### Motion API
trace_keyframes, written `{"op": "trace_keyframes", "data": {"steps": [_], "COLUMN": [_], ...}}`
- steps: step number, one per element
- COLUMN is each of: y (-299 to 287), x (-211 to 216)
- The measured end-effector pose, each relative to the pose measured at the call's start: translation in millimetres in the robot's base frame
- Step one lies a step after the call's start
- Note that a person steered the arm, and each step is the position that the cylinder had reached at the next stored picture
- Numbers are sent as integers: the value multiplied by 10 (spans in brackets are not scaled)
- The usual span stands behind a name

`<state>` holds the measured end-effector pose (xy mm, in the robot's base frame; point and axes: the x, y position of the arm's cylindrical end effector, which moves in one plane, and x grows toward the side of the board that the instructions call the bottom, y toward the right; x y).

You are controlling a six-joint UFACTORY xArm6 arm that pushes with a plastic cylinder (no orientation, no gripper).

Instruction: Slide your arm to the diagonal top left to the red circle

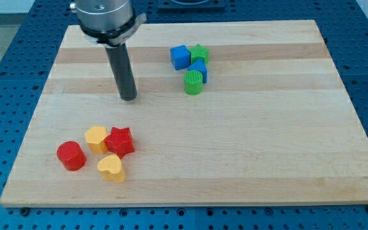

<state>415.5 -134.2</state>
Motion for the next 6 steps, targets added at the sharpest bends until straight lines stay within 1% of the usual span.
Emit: {"op": "trace_keyframes", "data": {"steps": [4,6], "y": [-1032,-1340], "x": [27,303]}}
